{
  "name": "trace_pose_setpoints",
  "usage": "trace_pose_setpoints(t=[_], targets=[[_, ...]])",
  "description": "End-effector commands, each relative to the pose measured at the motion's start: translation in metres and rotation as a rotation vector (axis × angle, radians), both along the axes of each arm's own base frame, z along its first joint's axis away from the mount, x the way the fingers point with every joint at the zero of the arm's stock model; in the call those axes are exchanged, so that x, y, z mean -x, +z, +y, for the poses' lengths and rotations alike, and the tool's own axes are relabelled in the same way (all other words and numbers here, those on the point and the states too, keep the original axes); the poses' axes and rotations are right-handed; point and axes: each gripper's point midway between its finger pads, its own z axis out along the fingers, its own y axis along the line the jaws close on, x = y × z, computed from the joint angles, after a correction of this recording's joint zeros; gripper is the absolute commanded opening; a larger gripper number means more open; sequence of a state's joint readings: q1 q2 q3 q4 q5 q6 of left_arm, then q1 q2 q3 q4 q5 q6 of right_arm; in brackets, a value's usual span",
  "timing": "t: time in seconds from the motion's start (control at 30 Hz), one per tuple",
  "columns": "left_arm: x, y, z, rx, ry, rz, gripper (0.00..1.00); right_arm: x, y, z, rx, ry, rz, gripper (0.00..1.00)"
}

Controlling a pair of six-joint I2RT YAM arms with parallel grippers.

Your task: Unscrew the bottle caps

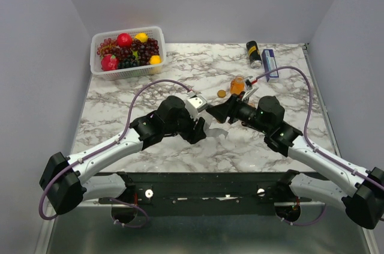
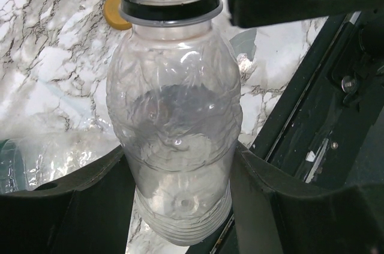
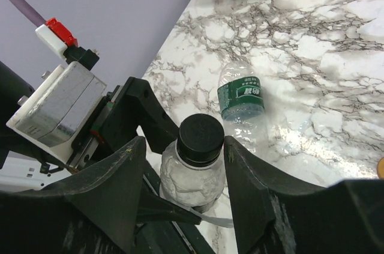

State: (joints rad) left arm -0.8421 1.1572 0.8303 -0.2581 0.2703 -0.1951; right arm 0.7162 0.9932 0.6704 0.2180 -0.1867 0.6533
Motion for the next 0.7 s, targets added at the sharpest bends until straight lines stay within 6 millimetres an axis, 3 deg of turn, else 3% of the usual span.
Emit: trace_pose_setpoints(t=[0.0, 0.4, 0.67], targets=[[-0.003, 0.009, -0.004, -0.001, -0.004, -0.032, 0.32, -0.002, 0.019, 0.010, -0.022, 0.017, -0.046, 0.62], [-0.001, 0.006, -0.007, -0.014, -0.015, -0.027, 0.32, -0.002, 0.029, 0.025, -0.045, 0.055, -0.061, 0.60], [0.000, 0.008, -0.007, -0.011, -0.016, -0.031, 0.32, -0.001, 0.024, 0.036, -0.044, 0.074, -0.050, 0.58]])
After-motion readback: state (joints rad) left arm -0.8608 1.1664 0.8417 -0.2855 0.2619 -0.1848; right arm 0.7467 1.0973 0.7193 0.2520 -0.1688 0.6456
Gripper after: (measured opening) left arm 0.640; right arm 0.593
